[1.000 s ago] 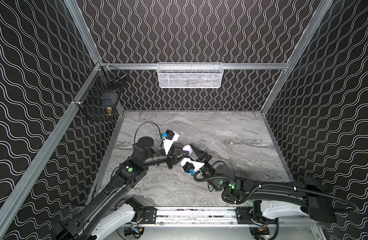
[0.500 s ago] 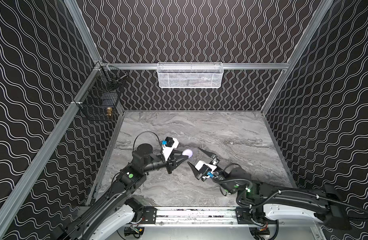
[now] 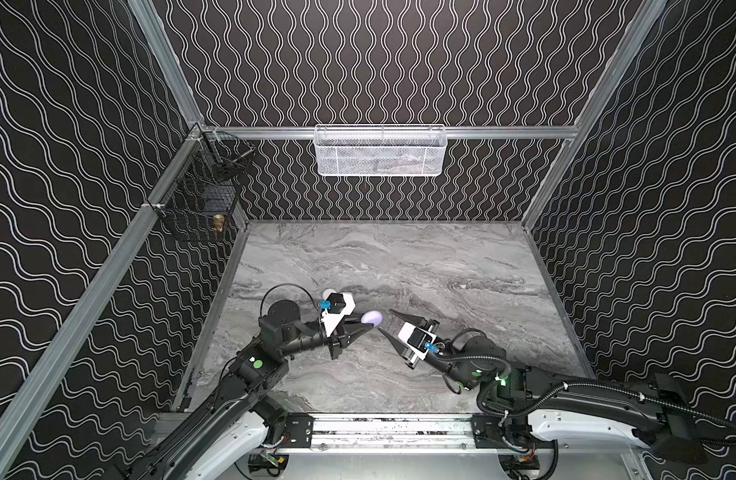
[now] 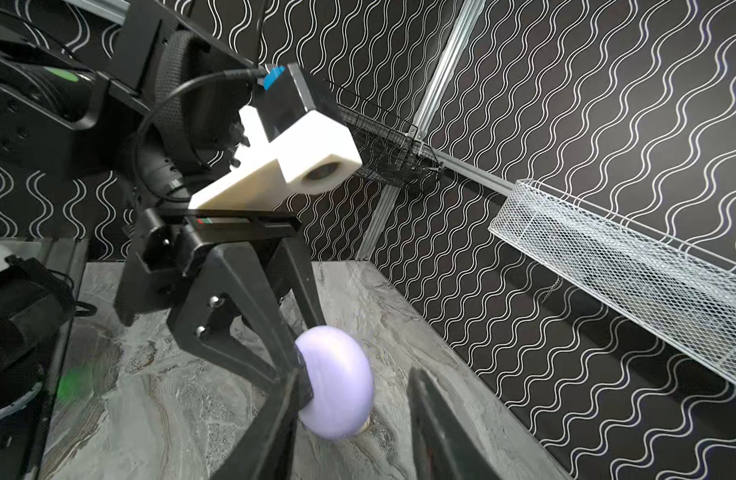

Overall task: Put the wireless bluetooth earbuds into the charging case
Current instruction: 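Open the right gripper and draw it back from the lavender case, then move the right gripper over the lavender earbud nearest the beige case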

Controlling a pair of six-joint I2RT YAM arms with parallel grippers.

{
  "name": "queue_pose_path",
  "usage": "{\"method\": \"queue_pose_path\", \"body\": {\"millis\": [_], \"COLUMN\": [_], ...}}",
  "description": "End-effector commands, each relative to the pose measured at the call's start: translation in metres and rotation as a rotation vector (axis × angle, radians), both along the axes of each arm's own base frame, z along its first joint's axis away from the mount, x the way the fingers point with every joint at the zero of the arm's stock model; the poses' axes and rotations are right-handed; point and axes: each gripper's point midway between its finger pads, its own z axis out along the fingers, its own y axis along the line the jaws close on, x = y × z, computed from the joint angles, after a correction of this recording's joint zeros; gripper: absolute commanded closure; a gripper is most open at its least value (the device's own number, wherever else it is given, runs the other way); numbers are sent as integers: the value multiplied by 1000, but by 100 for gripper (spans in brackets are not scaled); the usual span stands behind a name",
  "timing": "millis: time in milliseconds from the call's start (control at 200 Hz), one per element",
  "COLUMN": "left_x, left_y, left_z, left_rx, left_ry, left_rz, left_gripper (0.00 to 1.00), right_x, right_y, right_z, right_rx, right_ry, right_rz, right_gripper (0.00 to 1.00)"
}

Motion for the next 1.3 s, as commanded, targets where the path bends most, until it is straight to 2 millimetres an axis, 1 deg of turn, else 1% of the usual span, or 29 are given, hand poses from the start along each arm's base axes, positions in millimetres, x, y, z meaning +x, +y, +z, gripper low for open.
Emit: {"method": "queue_pose_path", "body": {"millis": [0,175,325,400,576,636,701,771,821,871,926,981,1076,1141,1191,1226,1271,1296], "left_x": [-7,-13,-20,-20,-18,-17,-19,-12,-3,7,19,30,51,65,75,80,85,87], "left_y": [-3,-4,-7,-7,-5,-4,-4,0,5,12,21,31,55,73,85,89,91,91], "left_z": [12,13,16,16,15,16,18,19,16,13,11,9,3,-2,-11,-16,-23,-25], "left_rx": [-32,-44,-59,-61,-62,-73,-97,-119,-119,-123,-134,-153,-205,-234,-223,-195,-156,-144], "left_ry": [-56,-64,-66,-67,-77,-80,-72,-64,-58,-53,-41,-19,40,83,120,134,147,151], "left_rz": [-48,-76,-127,-128,-102,-96,-102,-49,15,89,161,218,302,347,384,405,426,434], "left_gripper": [100,100,100,100,100,100,100,100,100,100,100,100,100,100,100,100,100,100], "right_x": [7,17,28,30,43,49,53,61,72,88,107,122,134,136,135,134,131,132], "right_y": [1,-3,-13,-16,-28,-36,-45,-61,-75,-88,-97,-102,-94,-83,-72,-63,-53,-52], "right_z": [2,2,10,15,24,29,34,38,33,21,-1,-32,-87,-126,-153,-175,-199,-210], "right_rx": [7,15,53,74,138,194,274,379,448,503,504,469,356,271,201,138,55,16], "right_ry": [3,9,0,-1,28,59,119,224,328,453,598,740,932,1044,1114,1169,1229,1244], "right_rz": [-36,-65,-120,-130,-214,-259,-289,-337,-392,-450,-504,-558,-595,-604,-600,-598,-598,-615], "right_gripper": [57,59,64,64,65,60,58,58,58,58,58,57,54,53,52,52,55,57]}}
